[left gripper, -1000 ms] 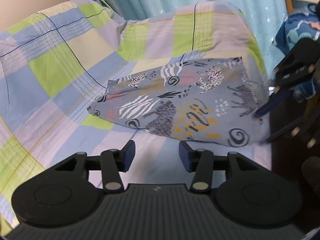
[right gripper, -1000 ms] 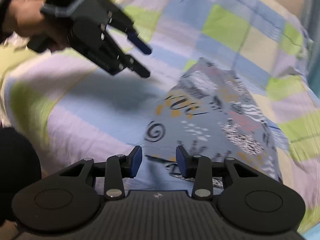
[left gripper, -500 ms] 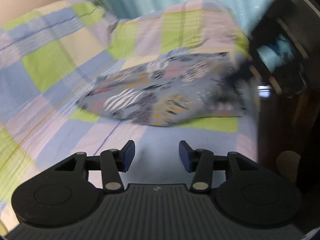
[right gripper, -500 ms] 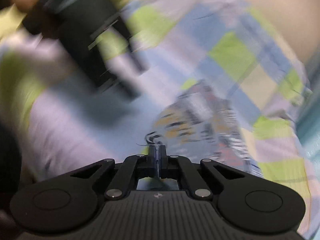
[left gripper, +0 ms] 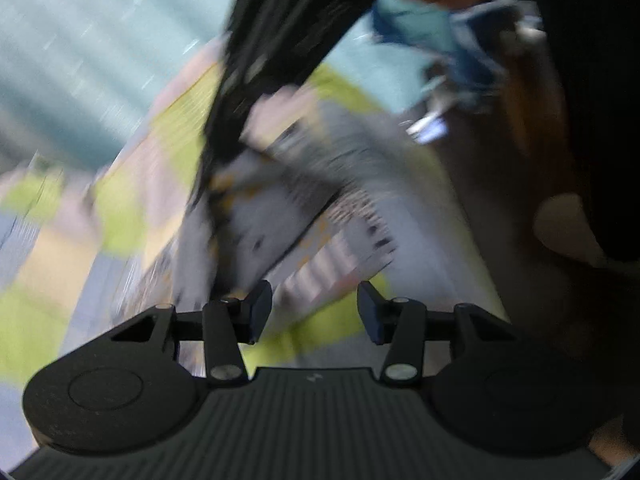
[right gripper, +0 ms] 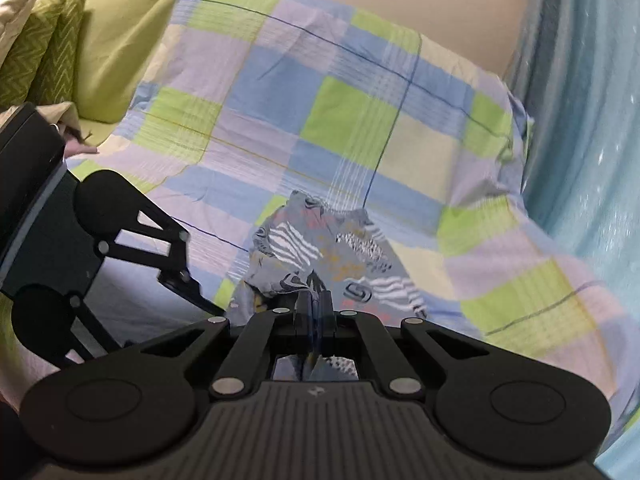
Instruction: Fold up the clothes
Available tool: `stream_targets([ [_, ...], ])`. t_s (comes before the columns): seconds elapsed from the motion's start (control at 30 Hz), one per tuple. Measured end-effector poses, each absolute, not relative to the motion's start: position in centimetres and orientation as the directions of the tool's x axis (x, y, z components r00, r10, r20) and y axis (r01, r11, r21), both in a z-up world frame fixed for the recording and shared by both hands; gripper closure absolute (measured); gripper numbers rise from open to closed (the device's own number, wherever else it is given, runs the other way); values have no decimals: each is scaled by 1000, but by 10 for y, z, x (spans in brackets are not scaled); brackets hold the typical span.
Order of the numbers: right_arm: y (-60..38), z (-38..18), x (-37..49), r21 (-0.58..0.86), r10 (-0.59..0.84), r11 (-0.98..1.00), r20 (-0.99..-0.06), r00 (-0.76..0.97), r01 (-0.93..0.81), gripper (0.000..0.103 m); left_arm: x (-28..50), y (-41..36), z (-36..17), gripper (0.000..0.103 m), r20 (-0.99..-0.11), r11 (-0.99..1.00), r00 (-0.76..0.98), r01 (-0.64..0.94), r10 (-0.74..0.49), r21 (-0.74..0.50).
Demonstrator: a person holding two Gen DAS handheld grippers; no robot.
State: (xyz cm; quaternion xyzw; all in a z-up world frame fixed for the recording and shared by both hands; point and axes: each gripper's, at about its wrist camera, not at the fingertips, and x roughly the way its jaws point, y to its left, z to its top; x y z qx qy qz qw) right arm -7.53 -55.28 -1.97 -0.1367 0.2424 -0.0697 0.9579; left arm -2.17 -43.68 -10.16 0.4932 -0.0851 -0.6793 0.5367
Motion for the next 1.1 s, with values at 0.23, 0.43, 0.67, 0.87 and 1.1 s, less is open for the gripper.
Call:
stream_targets([
  [0.23,-557,-22,-82,-243,-197,965,-409,891,102,103,8,-485,-89,50,-624,-274,21,887,-781,373],
  [0.43,-560,-23,-82,-226,-198,968,-414,889,110,103,35,-473,-90,51,-650,-38,121,974,-750,225],
  [0.67,-557,-25,-85,-204,-180,974,-410,894,103,103,49,-425,-69,54,-654,74,139,989,-744,126],
  [0.87,-559,-22,-86,-158,-180,979,-397,900,126,103,38,-467,-67,50,-565,34,40,999,-824,20],
  [1.1,-564,-25,-85,-133,-172,983,-410,896,128,103,43,-491,-96,57,-588,145,180,984,-788,108],
])
